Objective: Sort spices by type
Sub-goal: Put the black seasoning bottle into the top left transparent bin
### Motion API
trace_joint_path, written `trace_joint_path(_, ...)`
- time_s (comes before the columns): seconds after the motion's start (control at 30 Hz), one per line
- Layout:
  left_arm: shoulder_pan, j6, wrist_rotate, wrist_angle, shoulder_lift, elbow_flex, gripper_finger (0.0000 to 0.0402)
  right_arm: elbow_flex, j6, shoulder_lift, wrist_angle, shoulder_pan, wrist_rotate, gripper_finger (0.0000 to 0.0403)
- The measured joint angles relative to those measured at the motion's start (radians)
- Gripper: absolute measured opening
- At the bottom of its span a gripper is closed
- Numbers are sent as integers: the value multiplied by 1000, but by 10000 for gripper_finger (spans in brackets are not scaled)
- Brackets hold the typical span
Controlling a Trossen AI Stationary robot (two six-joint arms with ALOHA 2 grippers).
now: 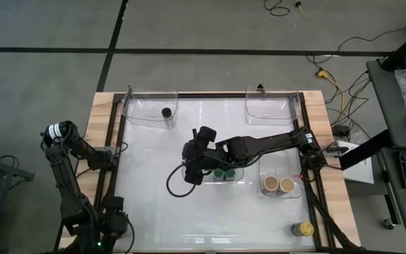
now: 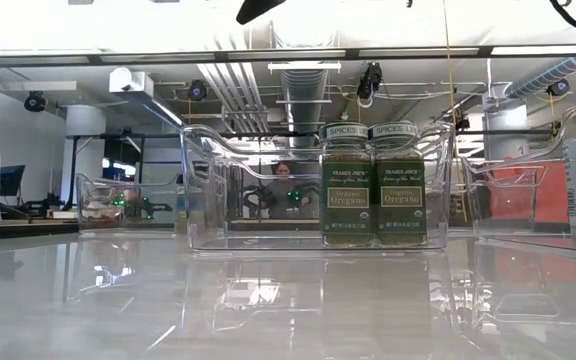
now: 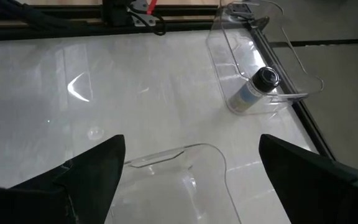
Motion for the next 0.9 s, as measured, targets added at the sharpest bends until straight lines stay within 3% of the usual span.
trace_joint_path(0.33,1,-56,24,-3,0,-20,263,0,3,0,0,0,0,361)
trace_joint_path(0.63,2,-59,20,-6,0,-24,188,0,3,0,0,0,0,361)
trace_joint_path(0.8,10,-125,5,-57,-20,-26,188,0,2,0,0,0,0,361)
trace_joint_path(0.9,16,-201,-76,-114,-69,-26,188,10,0,0,-3,1,0,361)
